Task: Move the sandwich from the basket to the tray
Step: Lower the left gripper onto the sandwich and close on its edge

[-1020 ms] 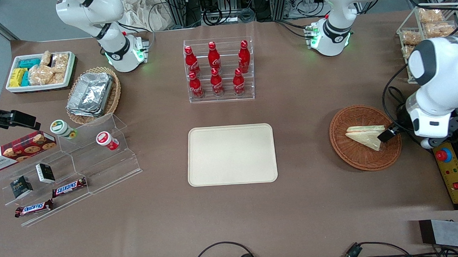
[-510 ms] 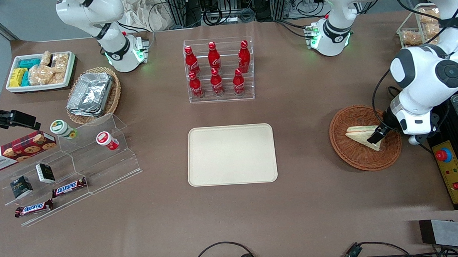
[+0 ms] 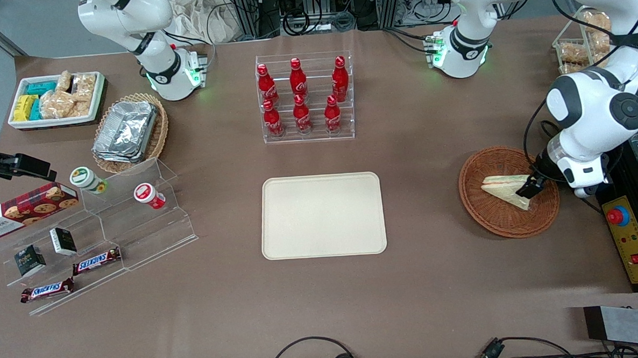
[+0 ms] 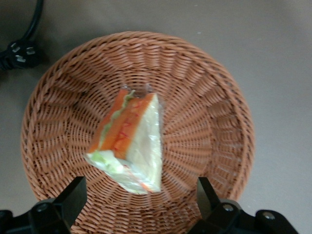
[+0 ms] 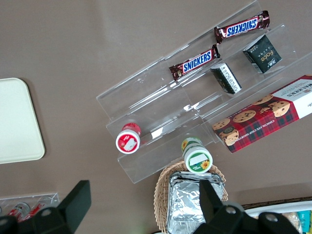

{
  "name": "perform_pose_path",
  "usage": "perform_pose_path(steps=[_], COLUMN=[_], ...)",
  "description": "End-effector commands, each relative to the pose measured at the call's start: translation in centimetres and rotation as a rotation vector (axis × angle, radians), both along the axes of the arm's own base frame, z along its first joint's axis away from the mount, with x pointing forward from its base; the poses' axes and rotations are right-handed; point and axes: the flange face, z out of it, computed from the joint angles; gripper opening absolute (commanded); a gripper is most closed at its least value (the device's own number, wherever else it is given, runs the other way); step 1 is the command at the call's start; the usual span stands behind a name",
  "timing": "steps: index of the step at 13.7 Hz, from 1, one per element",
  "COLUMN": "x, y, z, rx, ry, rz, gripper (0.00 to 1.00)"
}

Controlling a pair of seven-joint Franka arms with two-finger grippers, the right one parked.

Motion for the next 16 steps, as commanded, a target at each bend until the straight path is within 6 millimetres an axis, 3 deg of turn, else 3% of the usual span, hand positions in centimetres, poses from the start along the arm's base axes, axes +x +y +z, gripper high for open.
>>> perform_pose_path(steps=[1, 5, 11, 14, 15, 16], x=[-0.5, -0.8, -1.0, -1.1, -1.0, -1.1], y=[0.8, 0.9, 1.3, 1.5, 1.5, 1.5], z=[-1.0, -1.6, -5.0, -5.8, -5.8, -6.0], rx=[-0.004, -0.004, 0.009, 0.011, 0.012, 0.012], ry=[0.001, 0.01, -0.011, -0.008, -0.011, -0.008], rz=[0.04, 0.042, 0.05, 0.054, 0.051, 0.047], gripper=[1.0, 1.0, 1.0, 1.0, 0.99, 0.92])
